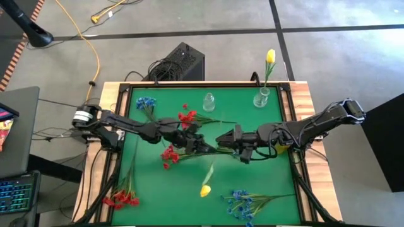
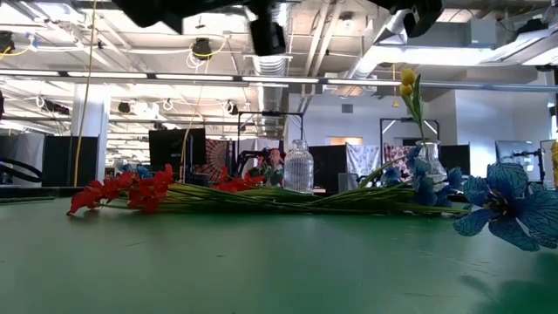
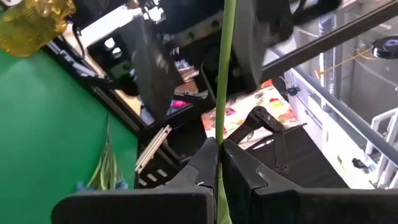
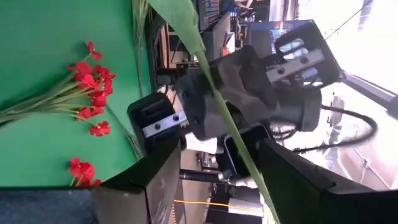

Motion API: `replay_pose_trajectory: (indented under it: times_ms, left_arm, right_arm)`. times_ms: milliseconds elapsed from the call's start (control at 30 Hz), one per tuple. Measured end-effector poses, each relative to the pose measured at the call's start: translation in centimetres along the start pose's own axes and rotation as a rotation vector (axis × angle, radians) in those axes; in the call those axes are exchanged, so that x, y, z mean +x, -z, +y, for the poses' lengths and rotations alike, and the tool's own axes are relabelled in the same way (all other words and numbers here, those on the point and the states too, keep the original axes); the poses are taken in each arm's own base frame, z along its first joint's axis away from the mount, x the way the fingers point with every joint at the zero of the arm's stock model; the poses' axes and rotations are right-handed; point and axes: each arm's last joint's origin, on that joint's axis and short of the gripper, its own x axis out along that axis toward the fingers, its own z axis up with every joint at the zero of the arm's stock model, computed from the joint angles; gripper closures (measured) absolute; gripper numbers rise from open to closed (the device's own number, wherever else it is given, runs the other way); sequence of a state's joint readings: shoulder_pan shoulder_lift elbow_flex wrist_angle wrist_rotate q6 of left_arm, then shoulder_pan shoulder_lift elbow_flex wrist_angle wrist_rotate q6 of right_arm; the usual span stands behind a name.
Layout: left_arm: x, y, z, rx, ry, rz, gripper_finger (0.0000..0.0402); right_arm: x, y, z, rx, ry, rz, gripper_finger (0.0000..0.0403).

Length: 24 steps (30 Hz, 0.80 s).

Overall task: Sort flowers into vase by color
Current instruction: Put the yellow flower into the right white transparent vase

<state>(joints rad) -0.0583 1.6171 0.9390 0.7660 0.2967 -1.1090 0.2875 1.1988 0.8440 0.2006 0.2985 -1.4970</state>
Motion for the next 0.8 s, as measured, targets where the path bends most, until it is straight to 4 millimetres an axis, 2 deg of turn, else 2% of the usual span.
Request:
replay_pose_trajectory:
  times_ms: [133, 300, 800]
  left_arm:
    - [0.9, -0.9, 0.4, -0.002, -0.010, -0.010, 0.0401]
    - [0.8, -1.4, 0.6, -0.013, -0.036, -0.034, 0.0401]
    - [0.8, -1.4, 0.9, -0.019, -0.071, -0.047, 0.0401]
  right_arm:
    - [-0.1, -0.3, 0.0, -0.054, 0.008, 0.030, 0.0159]
    - [-0.3, -0.7, -0.1, -0.105, 0.016, 0.102, 0.0172]
    - [-0.2, -0.1, 0.5, -0.127, -0.044, 0.146, 0.0328]
